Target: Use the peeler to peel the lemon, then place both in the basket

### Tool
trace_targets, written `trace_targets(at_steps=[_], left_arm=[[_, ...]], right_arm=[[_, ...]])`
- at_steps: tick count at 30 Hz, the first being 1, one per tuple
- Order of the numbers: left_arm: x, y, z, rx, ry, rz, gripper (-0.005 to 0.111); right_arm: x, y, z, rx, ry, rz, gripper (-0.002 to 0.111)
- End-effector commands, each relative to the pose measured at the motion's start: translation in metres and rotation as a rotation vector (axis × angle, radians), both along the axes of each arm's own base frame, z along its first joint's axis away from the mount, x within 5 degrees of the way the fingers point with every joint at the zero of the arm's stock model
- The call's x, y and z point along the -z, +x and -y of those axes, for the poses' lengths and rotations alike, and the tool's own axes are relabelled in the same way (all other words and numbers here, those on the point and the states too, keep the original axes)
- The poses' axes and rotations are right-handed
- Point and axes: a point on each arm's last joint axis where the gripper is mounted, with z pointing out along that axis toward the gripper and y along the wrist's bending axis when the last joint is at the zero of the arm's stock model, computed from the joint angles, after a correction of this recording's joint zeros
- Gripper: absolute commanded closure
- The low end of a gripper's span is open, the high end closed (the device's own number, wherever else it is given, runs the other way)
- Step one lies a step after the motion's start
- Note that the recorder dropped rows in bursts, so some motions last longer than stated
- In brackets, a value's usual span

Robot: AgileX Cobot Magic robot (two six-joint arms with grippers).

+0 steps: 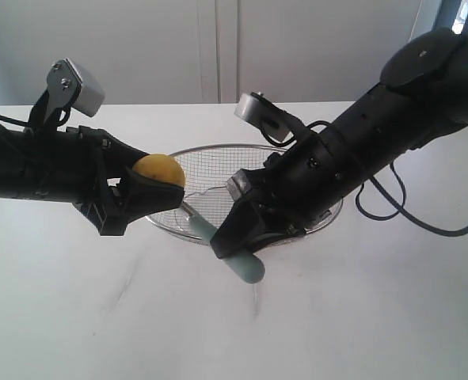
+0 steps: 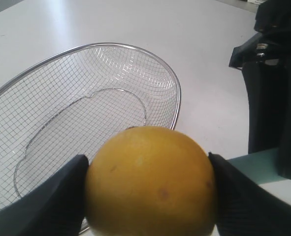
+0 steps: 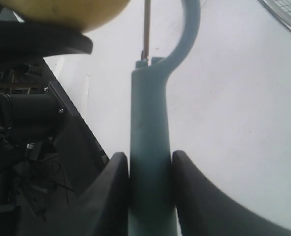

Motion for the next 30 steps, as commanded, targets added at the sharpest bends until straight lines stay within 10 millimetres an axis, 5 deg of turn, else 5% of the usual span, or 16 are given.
trace_targets(at_steps=[1, 9, 23, 30], left_arm=[[-0.003, -0.002, 0.002, 0.011, -0.035, -0.015, 0.107], [-0.003, -0.002, 0.002, 0.011, -0.035, -0.015, 0.107], [-0.003, -0.002, 0.002, 0.011, -0.035, -0.015, 0.107], [-0.003, -0.002, 0.002, 0.011, -0.035, -0.015, 0.107]], right_arm=[[-0.009, 0.001, 0.000, -0.002, 0.015, 0.028, 0.108], [-0.017, 0.004, 0.007, 0.023, 0.025, 0.052, 0.108], [-0.064, -0.016, 0.020, 0.051, 0.070, 0.225, 0.108], [-0.066, -0.014, 0.024, 0.084, 0.038, 0.289, 0.108]])
